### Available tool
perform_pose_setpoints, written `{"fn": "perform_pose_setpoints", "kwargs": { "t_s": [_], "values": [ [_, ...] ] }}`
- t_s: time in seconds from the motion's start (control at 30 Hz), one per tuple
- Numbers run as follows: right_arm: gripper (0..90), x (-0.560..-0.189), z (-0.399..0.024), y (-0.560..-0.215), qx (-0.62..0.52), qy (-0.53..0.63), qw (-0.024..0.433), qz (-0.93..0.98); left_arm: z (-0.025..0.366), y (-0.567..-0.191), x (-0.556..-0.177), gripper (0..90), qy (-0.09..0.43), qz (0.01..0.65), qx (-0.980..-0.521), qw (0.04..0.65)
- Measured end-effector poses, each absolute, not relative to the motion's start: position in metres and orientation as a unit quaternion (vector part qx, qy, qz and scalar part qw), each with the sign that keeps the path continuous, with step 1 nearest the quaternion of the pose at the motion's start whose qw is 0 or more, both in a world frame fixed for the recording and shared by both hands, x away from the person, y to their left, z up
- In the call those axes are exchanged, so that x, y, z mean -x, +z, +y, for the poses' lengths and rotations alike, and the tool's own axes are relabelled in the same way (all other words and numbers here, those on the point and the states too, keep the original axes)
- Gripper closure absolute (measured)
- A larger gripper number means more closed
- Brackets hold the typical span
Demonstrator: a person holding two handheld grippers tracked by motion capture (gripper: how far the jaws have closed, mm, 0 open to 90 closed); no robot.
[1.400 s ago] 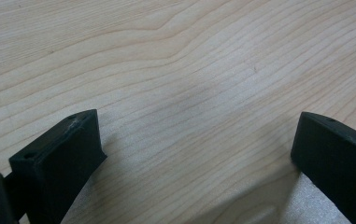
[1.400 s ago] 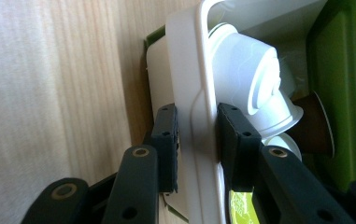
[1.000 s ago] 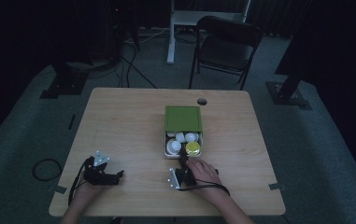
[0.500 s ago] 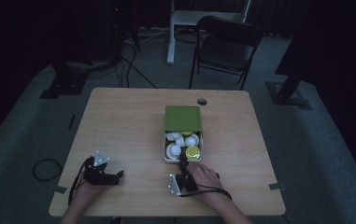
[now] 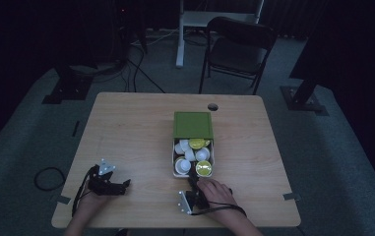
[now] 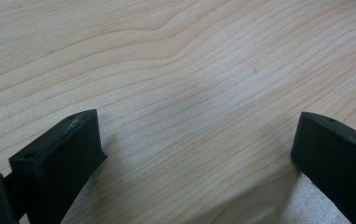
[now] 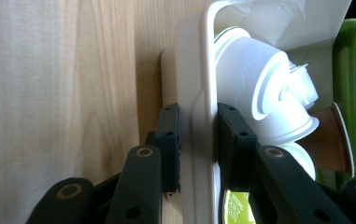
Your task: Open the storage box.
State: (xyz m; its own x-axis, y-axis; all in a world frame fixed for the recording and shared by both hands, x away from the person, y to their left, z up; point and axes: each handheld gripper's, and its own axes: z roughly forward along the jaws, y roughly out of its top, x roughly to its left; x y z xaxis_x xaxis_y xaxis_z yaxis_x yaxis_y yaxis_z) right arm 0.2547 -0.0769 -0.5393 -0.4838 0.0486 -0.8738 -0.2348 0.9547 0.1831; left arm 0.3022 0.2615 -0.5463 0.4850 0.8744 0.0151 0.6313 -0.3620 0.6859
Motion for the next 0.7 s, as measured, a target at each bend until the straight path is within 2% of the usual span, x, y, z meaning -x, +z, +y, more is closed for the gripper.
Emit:
{"fn": "perform_pose_setpoints", "kwargs": {
  "t_s": [0.7],
  "values": [
    [72.2,-0.229,-0.081,-0.535,0.060,0.148,0.489,0.858,0.261,-0.546,-0.302,2.1,0.194,0.469,-0.802,0.315]
  ]
}}
